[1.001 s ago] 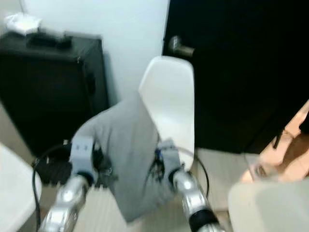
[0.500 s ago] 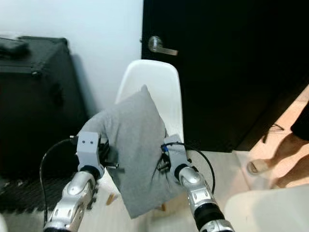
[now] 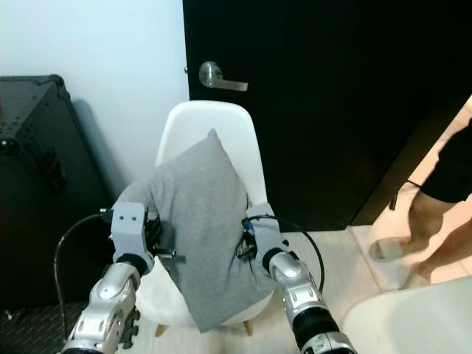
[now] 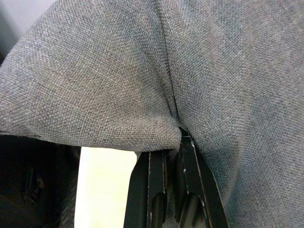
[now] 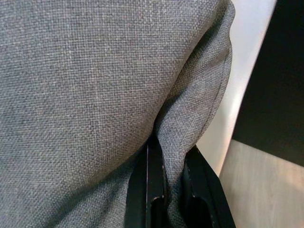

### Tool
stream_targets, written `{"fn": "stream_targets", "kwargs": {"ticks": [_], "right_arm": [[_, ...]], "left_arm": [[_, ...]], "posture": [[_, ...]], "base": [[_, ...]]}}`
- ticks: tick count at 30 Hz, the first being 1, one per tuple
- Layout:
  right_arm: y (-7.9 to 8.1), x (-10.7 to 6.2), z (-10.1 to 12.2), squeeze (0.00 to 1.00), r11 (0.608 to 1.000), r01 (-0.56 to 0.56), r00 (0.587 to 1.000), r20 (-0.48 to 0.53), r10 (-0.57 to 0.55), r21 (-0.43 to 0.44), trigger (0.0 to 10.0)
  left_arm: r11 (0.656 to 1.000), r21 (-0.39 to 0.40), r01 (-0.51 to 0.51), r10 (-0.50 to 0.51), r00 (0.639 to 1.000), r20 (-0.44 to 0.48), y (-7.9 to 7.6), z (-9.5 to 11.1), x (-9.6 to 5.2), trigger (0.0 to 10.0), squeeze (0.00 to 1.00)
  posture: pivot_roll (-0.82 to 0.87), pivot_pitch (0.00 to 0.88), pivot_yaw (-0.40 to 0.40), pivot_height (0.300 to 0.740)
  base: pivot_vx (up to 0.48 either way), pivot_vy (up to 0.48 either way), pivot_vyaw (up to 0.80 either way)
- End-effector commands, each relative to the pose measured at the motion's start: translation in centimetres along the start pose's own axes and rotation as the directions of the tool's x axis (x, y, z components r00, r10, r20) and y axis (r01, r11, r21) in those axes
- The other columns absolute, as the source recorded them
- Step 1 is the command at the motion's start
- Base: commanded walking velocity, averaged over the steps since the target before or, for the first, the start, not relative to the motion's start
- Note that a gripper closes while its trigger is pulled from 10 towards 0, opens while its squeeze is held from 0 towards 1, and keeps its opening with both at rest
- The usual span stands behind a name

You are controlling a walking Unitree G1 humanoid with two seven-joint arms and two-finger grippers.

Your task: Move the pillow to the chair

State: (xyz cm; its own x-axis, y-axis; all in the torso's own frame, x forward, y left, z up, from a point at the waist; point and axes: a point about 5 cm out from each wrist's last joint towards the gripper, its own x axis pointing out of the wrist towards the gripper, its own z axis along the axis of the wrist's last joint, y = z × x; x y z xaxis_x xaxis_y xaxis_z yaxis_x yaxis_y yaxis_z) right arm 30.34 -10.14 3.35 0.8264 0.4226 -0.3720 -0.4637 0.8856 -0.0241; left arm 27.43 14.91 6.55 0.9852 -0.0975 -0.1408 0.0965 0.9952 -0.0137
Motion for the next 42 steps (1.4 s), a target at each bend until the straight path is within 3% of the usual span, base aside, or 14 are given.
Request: {"fn": "stream_targets", "kwargs": {"ticks": [1,6,12,21,27,42], "right_arm": [[1.0,0.5,1.9,0.00,0.999,-0.048,0.995,0.092,0.050,-0.026,10.0],[1.0,0.6,2.0,0.00,0.998,-0.056,0.994,0.096,0.059,-0.029,10.0],[1.2,0.7,2.2,0.00,0.998,-0.063,0.993,0.098,0.065,-0.032,10.0],[1.1,0.8,2.3,0.00,0.997,-0.063,0.993,0.100,0.066,-0.034,10.0],[1.1,0.8,2.3,0.00,0.997,-0.066,0.993,0.099,0.069,-0.037,10.0],[1.2,0.8,2.2,0.00,0.997,-0.071,0.992,0.100,0.075,-0.035,10.0]], "left_arm": [[0.998,0.017,0.063,-0.063,0.998,-0.006,-1.9,-0.1,0.1,10.0,0.00],[0.999,0.048,-0.009,0.009,1.000,-0.009,-1.2,0.0,0.3,10.0,0.00],[0.998,0.009,-0.064,0.065,0.998,-0.021,-0.4,-0.1,0.4,10.0,0.00],[0.998,-0.006,-0.059,0.059,0.998,-0.029,-0.4,-0.2,0.4,10.0,0.00],[0.999,-0.013,-0.051,0.051,0.998,-0.032,-0.7,-0.3,0.3,10.0,0.00],[0.999,-0.001,-0.038,0.038,0.999,-0.033,-0.8,-0.3,0.3,10.0,0.00]], "posture": [[0.08,0.000,-0.109,0.740],[0.08,0.000,-0.109,0.740],[0.08,0.000,-0.108,0.740],[0.08,0.000,-0.111,0.740],[0.08,0.000,-0.110,0.740],[0.08,0.000,-0.105,0.740]], "base": [[0.000,0.000,0.00],[0.000,0.000,0.00],[0.000,-0.383,0.00],[0.000,0.000,0.00],[0.000,0.480,0.00],[0.000,0.000,0.00]]}}
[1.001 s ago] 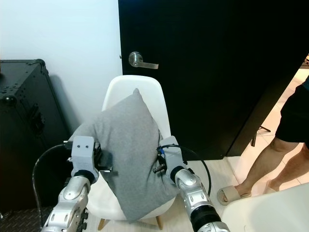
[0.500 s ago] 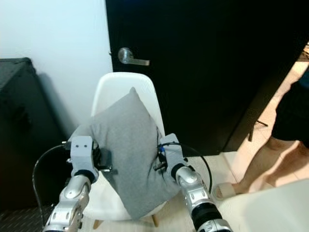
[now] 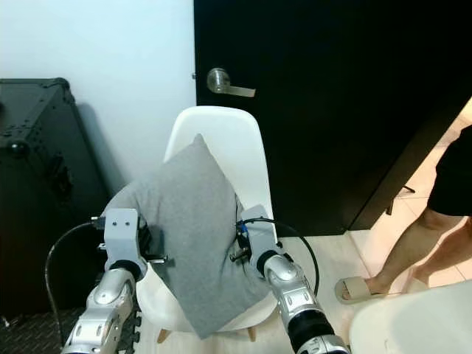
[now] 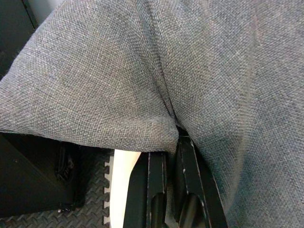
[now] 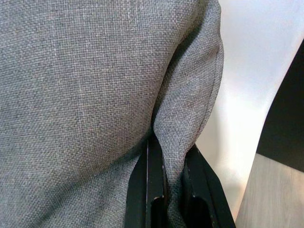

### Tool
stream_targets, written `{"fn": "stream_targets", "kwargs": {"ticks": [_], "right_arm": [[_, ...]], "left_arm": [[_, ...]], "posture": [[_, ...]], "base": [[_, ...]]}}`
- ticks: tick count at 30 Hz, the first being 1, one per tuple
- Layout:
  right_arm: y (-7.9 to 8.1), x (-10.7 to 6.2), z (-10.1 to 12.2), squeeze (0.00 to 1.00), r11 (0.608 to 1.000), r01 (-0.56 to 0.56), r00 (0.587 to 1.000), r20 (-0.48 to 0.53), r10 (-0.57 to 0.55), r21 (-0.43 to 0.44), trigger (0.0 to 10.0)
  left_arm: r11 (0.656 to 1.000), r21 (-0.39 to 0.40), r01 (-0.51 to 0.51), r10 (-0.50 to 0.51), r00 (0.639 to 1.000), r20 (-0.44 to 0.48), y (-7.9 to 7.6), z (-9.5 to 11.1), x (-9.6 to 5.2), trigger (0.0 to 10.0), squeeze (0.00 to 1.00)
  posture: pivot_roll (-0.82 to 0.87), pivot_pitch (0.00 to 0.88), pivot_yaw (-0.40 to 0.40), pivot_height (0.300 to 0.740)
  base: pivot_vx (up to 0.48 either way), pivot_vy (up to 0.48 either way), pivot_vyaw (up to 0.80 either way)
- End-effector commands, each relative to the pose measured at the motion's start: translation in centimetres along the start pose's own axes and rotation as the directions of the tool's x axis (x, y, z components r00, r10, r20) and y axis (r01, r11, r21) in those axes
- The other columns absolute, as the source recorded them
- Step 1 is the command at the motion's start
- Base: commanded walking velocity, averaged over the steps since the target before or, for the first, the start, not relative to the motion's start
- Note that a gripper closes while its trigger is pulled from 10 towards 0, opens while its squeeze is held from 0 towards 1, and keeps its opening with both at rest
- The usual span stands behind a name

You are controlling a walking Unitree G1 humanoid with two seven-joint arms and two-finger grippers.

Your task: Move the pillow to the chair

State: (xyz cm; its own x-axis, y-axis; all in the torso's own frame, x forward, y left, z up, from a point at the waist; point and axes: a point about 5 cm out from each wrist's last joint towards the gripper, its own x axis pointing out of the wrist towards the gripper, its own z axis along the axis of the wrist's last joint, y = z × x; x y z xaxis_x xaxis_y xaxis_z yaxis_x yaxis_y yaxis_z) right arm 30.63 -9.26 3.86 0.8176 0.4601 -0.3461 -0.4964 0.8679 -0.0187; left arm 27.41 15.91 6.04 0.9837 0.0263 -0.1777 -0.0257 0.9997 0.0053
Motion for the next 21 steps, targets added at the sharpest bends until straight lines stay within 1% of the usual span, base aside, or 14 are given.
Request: {"fn": "stream_targets", "kwargs": {"ticks": [1,4,5,6,7,10,12,21], "right_arm": [[0.55,0.43,1.47,0.00,0.999,-0.036,0.997,0.072,0.037,-0.025,10.0],[0.56,0.43,1.47,0.00,0.999,-0.036,0.997,0.072,0.037,-0.025,10.0],[0.55,0.43,1.47,0.00,0.999,-0.035,0.997,0.072,0.037,-0.024,10.0],[0.55,0.43,1.47,0.00,0.999,-0.035,0.997,0.072,0.037,-0.024,10.0],[0.55,0.44,1.48,0.00,0.999,-0.035,0.997,0.072,0.036,-0.024,10.0],[0.55,0.46,1.49,0.00,0.999,-0.034,0.997,0.073,0.036,-0.023,10.0],[0.49,0.50,1.50,0.00,0.999,-0.031,0.997,0.070,0.032,-0.020,10.0],[0.45,0.68,1.77,0.00,1.000,-0.029,0.997,0.076,0.030,-0.004,10.0]], "left_arm": [[0.996,0.001,0.086,-0.086,0.996,0.003,-1.85,0.24,0.08,10.0,0.00],[0.996,0.001,0.087,-0.087,0.996,0.003,-1.84,0.25,0.09,10.0,0.00],[0.994,0.041,0.099,-0.099,0.995,-0.006,-1.91,0.22,0.14,10.0,0.00],[0.994,0.041,0.099,-0.099,0.995,-0.006,-1.91,0.22,0.14,10.0,0.00],[0.991,0.068,0.112,-0.111,0.994,-0.012,-2.08,0.15,0.15,10.0,0.00],[0.993,0.065,0.103,-0.102,0.995,-0.011,-2.08,0.12,0.16,10.0,0.00],[0.997,0.027,0.075,-0.074,0.997,-0.030,-1.85,-0.14,0.29,10.0,0.00],[0.997,0.039,0.073,-0.072,0.997,-0.025,-1.57,-0.15,0.43,10.0,0.00]], "posture": [[0.08,0.000,-0.105,0.740],[0.08,0.000,-0.103,0.740],[0.09,0.000,-0.103,0.740],[0.09,0.000,-0.103,0.740],[0.09,0.000,-0.103,0.740],[0.09,0.000,-0.101,0.740],[0.08,0.000,-0.102,0.740],[0.09,0.000,-0.106,0.740]], "base": [[0.000,0.000,0.00],[0.000,0.000,0.00],[0.000,-0.480,0.00],[0.000,-0.480,0.00],[0.000,-0.480,0.00],[0.000,-0.447,0.00],[0.000,0.000,0.00],[0.000,0.000,0.00]]}}
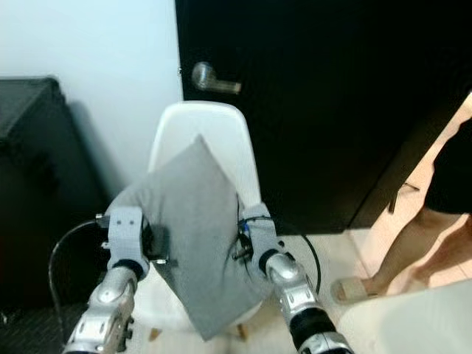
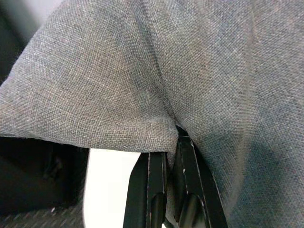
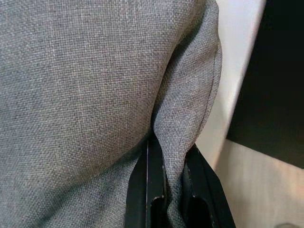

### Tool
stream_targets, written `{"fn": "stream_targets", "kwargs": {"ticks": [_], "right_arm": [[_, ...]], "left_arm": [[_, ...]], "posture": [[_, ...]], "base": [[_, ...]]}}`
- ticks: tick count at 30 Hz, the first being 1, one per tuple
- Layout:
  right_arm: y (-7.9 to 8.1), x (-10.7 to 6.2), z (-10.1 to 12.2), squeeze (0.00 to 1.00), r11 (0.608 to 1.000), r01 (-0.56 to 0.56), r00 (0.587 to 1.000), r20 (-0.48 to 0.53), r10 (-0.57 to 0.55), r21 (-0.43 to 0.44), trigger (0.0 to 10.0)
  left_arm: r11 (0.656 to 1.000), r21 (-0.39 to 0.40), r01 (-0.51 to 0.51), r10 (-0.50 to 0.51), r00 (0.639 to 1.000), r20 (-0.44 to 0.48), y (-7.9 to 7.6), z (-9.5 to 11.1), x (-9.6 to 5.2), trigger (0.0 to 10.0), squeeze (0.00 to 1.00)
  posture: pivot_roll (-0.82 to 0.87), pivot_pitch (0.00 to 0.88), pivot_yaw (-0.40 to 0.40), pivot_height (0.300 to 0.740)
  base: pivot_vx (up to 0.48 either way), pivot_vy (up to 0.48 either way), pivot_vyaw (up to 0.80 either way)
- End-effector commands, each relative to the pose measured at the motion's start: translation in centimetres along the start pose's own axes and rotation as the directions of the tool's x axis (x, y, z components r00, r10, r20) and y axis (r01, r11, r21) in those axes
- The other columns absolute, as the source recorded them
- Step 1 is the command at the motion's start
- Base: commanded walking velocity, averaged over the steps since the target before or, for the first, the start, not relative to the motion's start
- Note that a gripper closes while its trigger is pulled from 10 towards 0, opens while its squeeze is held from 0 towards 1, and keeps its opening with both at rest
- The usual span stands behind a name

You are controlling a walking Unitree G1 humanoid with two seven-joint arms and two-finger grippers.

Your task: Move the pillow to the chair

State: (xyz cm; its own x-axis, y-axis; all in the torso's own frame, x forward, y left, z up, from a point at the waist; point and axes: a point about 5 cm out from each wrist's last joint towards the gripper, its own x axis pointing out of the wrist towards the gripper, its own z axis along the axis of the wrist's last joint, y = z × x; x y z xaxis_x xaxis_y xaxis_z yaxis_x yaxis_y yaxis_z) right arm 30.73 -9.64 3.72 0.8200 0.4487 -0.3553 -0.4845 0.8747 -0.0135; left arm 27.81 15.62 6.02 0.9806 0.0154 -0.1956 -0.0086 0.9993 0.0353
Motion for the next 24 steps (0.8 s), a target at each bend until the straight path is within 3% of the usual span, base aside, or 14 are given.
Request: {"fn": "stream_targets", "kwargs": {"ticks": [1,10,24], "right_arm": [[0.93,0.83,2.11,0.00,0.999,-0.042,0.996,0.081,0.043,-0.011,10.0],[1.01,1.09,2.64,0.00,0.999,-0.044,0.994,0.101,0.044,-0.001,10.0],[1.34,1.15,2.61,0.00,0.998,-0.060,0.992,0.113,0.058,0.010,10.0]], "left_arm": [[0.998,0.008,0.058,-0.058,0.998,0.000,-1.10,-0.02,0.19,10.0,0.00],[0.999,0.019,0.039,-0.039,0.999,0.012,-0.18,0.51,0.61,10.0,0.00],[0.999,0.032,0.043,-0.043,0.999,0.011,-0.15,0.44,0.61,10.0,0.00]], "posture": [[0.09,0.000,-0.105,0.740],[0.10,0.000,-0.104,0.715],[0.10,0.000,-0.101,0.710]], "base": [[0.000,0.000,0.00],[0.000,0.000,0.00],[0.000,0.000,0.00]]}}
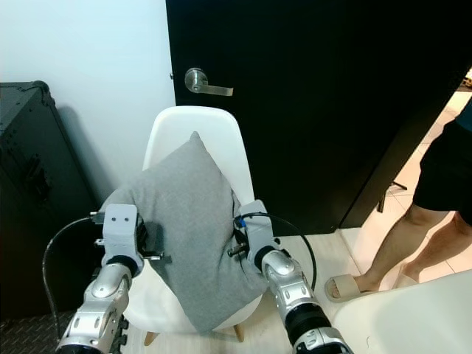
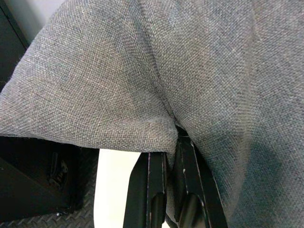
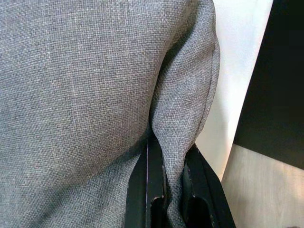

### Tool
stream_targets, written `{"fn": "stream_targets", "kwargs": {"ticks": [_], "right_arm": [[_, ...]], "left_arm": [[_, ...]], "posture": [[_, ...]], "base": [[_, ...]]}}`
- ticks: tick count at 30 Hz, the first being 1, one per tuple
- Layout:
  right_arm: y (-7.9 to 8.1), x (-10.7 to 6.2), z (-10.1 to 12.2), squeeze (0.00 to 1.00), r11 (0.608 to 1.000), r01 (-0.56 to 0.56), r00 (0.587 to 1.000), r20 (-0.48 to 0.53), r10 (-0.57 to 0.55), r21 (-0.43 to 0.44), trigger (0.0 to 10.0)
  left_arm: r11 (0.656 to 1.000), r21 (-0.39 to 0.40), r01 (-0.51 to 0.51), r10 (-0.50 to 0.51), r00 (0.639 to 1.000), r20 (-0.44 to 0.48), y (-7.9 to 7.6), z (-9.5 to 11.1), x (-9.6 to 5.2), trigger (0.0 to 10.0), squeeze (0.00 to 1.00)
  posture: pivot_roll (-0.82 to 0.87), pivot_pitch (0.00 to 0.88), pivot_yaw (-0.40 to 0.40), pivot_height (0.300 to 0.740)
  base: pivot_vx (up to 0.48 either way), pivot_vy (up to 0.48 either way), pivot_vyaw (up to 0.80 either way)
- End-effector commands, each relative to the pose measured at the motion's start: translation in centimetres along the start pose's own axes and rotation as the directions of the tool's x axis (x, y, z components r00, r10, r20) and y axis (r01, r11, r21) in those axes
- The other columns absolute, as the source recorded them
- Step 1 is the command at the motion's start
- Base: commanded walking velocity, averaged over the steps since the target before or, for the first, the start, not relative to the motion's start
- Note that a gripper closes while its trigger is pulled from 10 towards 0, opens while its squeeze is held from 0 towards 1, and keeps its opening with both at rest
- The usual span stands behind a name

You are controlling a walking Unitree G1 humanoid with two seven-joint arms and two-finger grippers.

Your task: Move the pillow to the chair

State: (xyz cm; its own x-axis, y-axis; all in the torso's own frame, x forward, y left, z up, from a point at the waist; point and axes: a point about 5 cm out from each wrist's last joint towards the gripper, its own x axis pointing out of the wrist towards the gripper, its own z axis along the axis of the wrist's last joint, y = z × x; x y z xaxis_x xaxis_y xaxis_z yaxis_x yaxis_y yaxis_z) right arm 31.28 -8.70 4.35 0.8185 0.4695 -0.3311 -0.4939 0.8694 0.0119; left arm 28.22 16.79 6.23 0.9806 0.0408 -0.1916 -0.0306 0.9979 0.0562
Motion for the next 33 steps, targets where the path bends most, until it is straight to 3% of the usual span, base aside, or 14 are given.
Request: {"fn": "stream_targets", "kwargs": {"ticks": [1,9,33], "right_arm": [[0.90,0.53,1.59,0.00,0.999,-0.052,0.995,0.088,0.052,-0.002,10.0],[0.79,0.73,1.49,0.00,0.999,-0.040,0.998,0.057,0.041,-0.026,10.0],[1.18,0.74,1.15,0.00,0.998,-0.066,0.997,0.046,0.065,0.021,10.0]], "left_arm": [[0.997,0.018,0.070,-0.070,0.997,0.010,-1.35,0.23,0.22,10.0,0.00],[0.998,0.025,0.066,-0.066,0.998,0.013,-1.06,0.44,0.55,10.0,0.00],[0.998,0.022,0.060,-0.061,0.998,0.016,-1.06,0.48,0.46,10.0,0.00]], "posture": [[0.10,0.000,-0.101,0.705],[0.10,0.000,-0.105,0.695],[0.11,0.000,-0.112,0.675]], "base": [[0.000,0.000,0.00],[0.000,0.000,0.00],[0.000,0.000,0.00]]}}
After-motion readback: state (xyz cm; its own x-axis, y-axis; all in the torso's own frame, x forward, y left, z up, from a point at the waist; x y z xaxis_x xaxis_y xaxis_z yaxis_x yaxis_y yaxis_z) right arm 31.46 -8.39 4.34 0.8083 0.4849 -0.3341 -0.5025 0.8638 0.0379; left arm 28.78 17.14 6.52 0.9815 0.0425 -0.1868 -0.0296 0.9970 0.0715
